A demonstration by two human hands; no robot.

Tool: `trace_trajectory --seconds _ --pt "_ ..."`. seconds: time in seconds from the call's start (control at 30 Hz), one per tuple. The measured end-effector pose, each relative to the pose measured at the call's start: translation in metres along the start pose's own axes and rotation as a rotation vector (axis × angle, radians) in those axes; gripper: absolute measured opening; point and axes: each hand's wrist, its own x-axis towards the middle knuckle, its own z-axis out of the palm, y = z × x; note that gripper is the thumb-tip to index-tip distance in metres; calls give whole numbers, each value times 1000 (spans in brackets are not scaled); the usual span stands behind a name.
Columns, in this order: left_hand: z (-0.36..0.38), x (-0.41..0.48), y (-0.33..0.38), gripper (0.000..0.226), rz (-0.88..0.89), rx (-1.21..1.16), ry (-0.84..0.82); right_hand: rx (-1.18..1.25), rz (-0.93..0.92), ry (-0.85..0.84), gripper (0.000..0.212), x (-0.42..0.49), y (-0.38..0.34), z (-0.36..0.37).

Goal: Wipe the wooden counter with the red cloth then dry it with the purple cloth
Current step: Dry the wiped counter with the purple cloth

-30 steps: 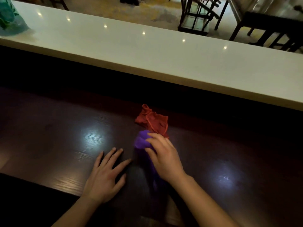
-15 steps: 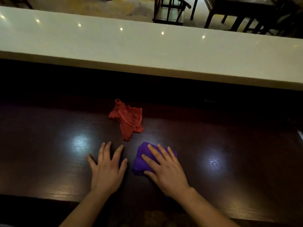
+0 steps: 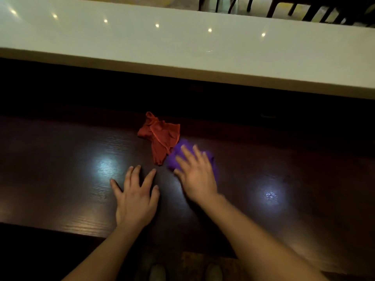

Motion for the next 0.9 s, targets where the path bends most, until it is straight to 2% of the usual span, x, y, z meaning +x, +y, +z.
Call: trace_trajectory --seconds 0.13,0.2,0.27,0.33,0.57,0.67,0.9 --pt "-4 -4 -3 58 -20 -164 83 -3 -253 -64 41 -83 -45 22" --pt "-5 -4 -4 58 -10 -159 92 -45 -308 -69 43 -110 -32 23" --pt "-4 -4 -3 57 -6 -141 93 -77 -251 -55 48 -114 2 14" --pt "-4 -4 -2 56 -5 -116 85 -95 -116 -8 48 -94 38 -1" --pt "0 -5 -2 55 6 -66 69 -79 354 59 53 33 116 -31" --pt "3 -4 -3 54 5 -57 72 -81 338 53 51 29 110 -29" --pt "1 -2 0 63 66 27 3 -86 200 65 50 -97 73 -17"
